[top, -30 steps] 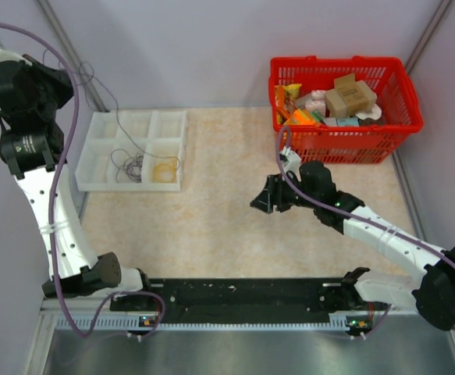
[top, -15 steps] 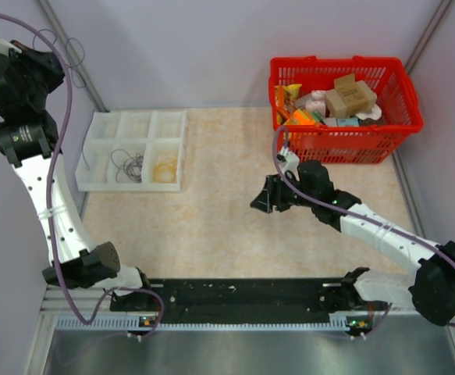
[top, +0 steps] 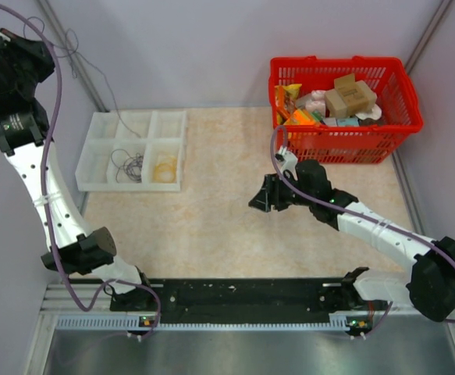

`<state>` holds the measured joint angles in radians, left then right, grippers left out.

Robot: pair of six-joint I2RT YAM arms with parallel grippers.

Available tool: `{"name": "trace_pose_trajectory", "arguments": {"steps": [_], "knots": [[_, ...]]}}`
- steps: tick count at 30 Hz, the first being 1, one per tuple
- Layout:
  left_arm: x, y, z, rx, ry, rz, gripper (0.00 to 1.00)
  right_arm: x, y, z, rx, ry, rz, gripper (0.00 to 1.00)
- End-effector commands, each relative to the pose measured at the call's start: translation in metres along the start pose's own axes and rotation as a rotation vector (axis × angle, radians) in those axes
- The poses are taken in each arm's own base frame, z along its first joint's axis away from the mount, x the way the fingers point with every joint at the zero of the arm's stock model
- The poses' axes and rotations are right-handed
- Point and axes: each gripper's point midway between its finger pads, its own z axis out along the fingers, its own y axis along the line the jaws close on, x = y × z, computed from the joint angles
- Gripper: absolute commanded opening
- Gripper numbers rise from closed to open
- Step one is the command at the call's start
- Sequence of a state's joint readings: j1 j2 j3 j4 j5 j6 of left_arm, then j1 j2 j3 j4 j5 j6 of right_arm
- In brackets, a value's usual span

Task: Untangle the cables

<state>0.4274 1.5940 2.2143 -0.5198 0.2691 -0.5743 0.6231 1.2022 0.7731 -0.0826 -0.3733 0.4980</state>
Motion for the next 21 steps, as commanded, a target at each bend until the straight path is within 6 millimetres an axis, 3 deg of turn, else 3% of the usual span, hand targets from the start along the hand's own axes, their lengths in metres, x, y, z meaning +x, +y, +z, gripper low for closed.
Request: {"name": "trace_pose_trajectory", "arguments": {"steps": [1, 8, 11, 16, 18, 21], "knots": [[-0.028, -0.023, -0.016, 0.062, -0.078, 0.033, 0.0, -0.025, 0.014, -0.004, -0.047, -0.073, -0.028, 0.58], [-0.017, -0.016, -0.008, 0.062, -0.062, 0.01, 0.0, -0.022, 0.013, -0.006, -0.044, -0.074, -0.026, 0.58], [-0.005, -0.003, -0.001, 0.032, -0.043, 0.006, 0.0, -0.022, 0.013, -0.006, -0.044, -0.073, -0.023, 0.58], [0.033, 0.023, 0.007, -0.005, 0.028, -0.018, 0.0, -0.022, 0.013, -0.004, -0.051, -0.072, -0.015, 0.58], [0.067, 0.042, 0.013, -0.02, 0.088, -0.056, 0.0, -0.021, 0.014, -0.003, -0.055, -0.071, -0.013, 0.58], [0.098, 0.054, 0.018, -0.006, 0.144, -0.092, 0.0, -0.02, 0.012, -0.001, -0.053, -0.066, -0.007, 0.58]]}}
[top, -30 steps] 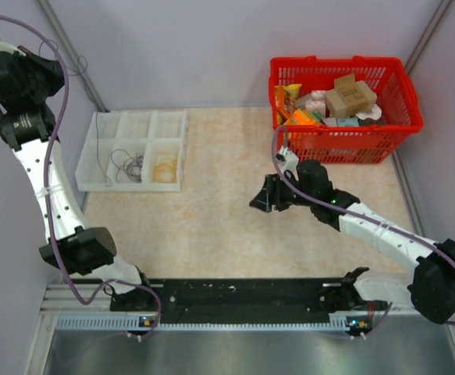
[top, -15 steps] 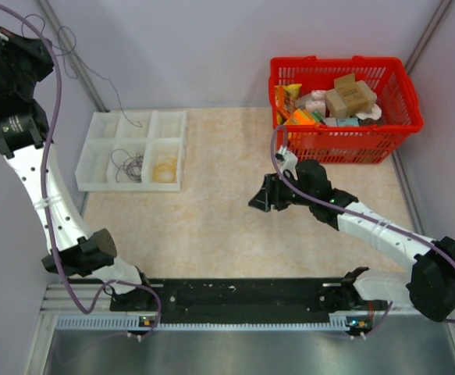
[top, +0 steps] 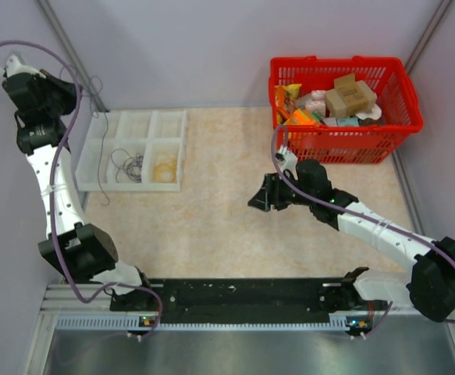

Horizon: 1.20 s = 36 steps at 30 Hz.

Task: Untangle the cables

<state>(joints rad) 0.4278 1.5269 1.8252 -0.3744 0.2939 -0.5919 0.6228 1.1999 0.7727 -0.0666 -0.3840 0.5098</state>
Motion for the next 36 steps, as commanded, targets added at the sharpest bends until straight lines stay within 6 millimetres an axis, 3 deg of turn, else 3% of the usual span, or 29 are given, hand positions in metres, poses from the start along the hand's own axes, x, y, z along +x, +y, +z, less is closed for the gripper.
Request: {"name": "trace_pose_trajectory", "arguments": {"steps": [1, 3, 12, 19, 23, 31, 34, 36], "knots": [[0.011, 0.0, 0.005, 0.066, 0.002, -0.025, 0.0, -0.017, 0.009, -0.001, -0.038, -0.057, -0.011, 0.58], [0.008, -0.004, 0.006, 0.074, 0.002, -0.018, 0.0, -0.016, 0.01, -0.002, -0.041, -0.056, -0.015, 0.58], [-0.052, -0.04, -0.006, 0.099, -0.095, 0.047, 0.0, -0.019, 0.009, -0.001, -0.047, -0.075, -0.011, 0.58], [-0.065, -0.051, -0.005, 0.129, -0.121, 0.035, 0.0, -0.02, 0.009, -0.001, -0.052, -0.076, -0.012, 0.58], [-0.061, -0.047, 0.002, 0.127, -0.108, 0.027, 0.0, -0.022, 0.008, -0.003, -0.05, -0.082, -0.01, 0.58], [-0.033, -0.025, 0.022, 0.117, -0.056, 0.0, 0.0, -0.022, 0.007, -0.001, -0.051, -0.075, -0.005, 0.58], [-0.018, -0.011, 0.024, 0.084, -0.035, 0.01, 0.0, -0.022, 0.007, -0.001, -0.051, -0.077, -0.002, 0.58], [0.003, 0.004, 0.025, 0.056, 0.003, -0.003, 0.0, -0.021, 0.006, 0.001, -0.051, -0.073, -0.004, 0.58]]}}
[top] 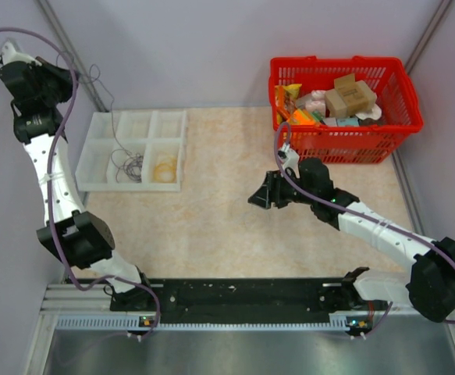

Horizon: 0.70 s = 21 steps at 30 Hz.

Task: Untangle the cables

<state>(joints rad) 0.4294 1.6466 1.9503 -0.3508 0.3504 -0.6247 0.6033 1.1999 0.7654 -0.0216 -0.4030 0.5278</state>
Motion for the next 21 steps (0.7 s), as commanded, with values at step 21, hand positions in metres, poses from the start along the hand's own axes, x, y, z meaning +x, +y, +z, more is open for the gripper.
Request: {"name": "trace_pose_trajectory", "arguments": {"steps": [21], "knots": [[0.186, 0.167, -0.018, -0.487, 0.314, -0.173, 0.0, -0.002, 0.008, 0.001, -0.071, -0.031, -0.001, 0.58]]}}
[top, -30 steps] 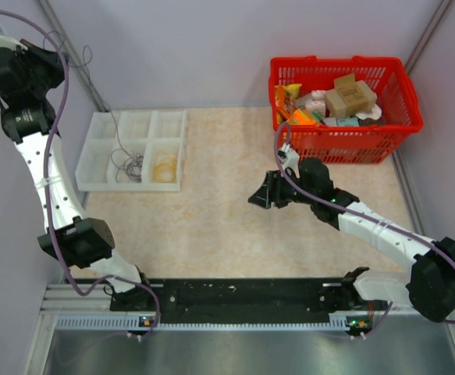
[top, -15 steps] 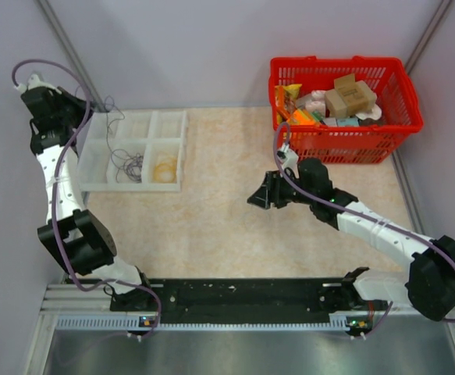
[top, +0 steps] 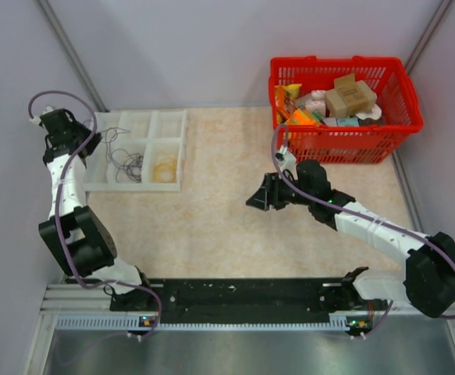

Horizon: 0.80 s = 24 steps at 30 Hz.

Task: Untangle the cables

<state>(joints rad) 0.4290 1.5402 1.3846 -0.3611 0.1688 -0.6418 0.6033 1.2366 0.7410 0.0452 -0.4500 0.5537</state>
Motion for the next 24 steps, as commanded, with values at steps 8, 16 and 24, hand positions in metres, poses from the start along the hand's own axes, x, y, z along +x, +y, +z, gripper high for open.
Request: {"name": "trace_pose_trajectory", "arguments": {"steps": [8, 16, 24], "knots": [[0.076, 0.051, 0.062, -0.162, 0.202, -0.042, 0.0, -0.01, 0.005, -0.01, -0.015, -0.059, -0.029, 0.58], [0.117, 0.073, 0.076, -0.231, 0.294, -0.062, 0.06, -0.008, 0.002, -0.009, -0.012, -0.055, -0.029, 0.58], [0.155, 0.077, 0.087, -0.229, 0.432, -0.139, 0.31, -0.009, 0.001, -0.014, -0.006, -0.07, -0.028, 0.58]]}}
